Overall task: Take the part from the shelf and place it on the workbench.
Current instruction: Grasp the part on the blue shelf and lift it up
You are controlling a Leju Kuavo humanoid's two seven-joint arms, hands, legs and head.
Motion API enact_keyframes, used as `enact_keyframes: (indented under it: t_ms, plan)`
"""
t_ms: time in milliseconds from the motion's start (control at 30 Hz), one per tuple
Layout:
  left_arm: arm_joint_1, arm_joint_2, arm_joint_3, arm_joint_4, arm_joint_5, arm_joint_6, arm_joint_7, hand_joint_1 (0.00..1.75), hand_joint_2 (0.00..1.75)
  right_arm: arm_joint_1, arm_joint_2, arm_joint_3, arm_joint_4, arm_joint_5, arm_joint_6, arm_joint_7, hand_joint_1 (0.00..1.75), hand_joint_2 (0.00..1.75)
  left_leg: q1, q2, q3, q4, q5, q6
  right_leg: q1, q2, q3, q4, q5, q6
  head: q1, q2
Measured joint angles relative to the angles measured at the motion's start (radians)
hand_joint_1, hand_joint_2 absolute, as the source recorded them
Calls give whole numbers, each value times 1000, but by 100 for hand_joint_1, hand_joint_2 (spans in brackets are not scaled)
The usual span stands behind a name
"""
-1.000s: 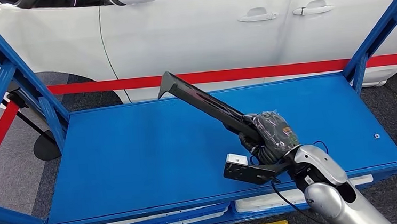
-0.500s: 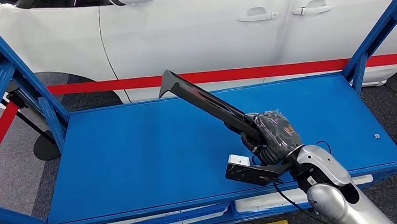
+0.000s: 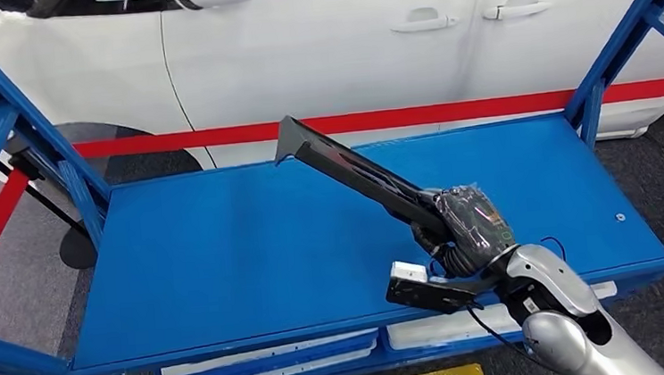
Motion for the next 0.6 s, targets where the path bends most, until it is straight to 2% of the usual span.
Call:
enact_keyframes:
  t_ms: [67,100,133,167,233,267,300,333,400,433,467,500,567,600]
  plan:
    - [1,0,-2,0,-2,-4,4,0,175,-1,-1,3,0,0,-2,0,175,175,1,-1,-6,2,4,-15,0,-1,-12,-1,8,-17,0,0]
    - [1,0,-3,0,-3,-5,5,0,175,-2,-2,4,0,0,-3,0,175,175,3,-1,-13,13,-9,-20,-1,-2,-18,-2,14,-26,-1,0]
    - [1,0,-4,0,-3,-6,6,0,175,-2,-2,6,0,0,-4,0,175,175,5,0,-25,41,-37,-24,-1,-4,-25,-4,21,-37,-2,0]
    - [0,0,-4,0,-4,-6,6,0,175,-2,-3,7,0,0,-6,-1,175,175,6,1,-43,87,-78,-26,-1,-6,-33,-4,28,-45,-3,0]
    - [-1,1,-4,0,-6,-6,6,0,175,-1,-3,8,0,0,-7,-2,175,175,5,1,-82,212,-157,-27,5,-7,-52,-3,42,-54,-6,0]
    - [-1,2,-4,0,-7,-6,6,0,175,0,-3,9,0,0,-7,-2,175,175,4,1,-91,258,-176,-26,8,-7,-61,-2,49,-55,-6,0]
    - [-1,3,-5,0,-7,-6,6,0,175,1,-3,10,0,0,-7,-2,175,175,3,1,-83,272,-177,-24,12,-7,-71,0,55,-56,-6,0]
    - [-1,3,-5,0,-7,-6,5,0,175,1,-4,11,0,0,-8,-2,175,175,2,1,-56,247,-161,-20,14,-7,-80,2,60,-56,-6,0]
    - [-2,4,-5,0,-8,-6,5,0,175,1,-6,11,0,0,-8,-3,175,175,-4,1,35,116,-121,-7,17,-7,-93,7,70,-52,-6,0]
    - [-3,4,-5,0,-8,-6,5,0,175,1,-8,11,0,0,-8,-3,175,175,-8,0,73,56,-109,-1,18,-8,-97,7,75,-48,-6,0]
    - [-4,5,-5,0,-8,-6,5,0,175,1,-9,11,0,0,-9,-3,175,175,-11,-1,97,15,-103,4,19,-8,-100,7,80,-43,-6,0]
    - [-5,5,-5,0,-8,-6,5,0,175,1,-10,11,0,0,-9,-3,175,175,-14,-1,103,-2,-104,6,19,-9,-101,6,86,-37,-5,0]
    - [-5,5,-5,0,-8,-6,5,0,175,1,-13,12,0,0,-10,-3,175,175,-15,1,97,-11,-90,14,18,-8,-103,2,96,-24,-5,0]
    - [-6,5,-5,0,-8,-6,5,0,175,1,-15,12,0,0,-10,-4,175,175,-13,3,93,-16,-80,22,17,-8,-108,7,87,-20,-5,0]
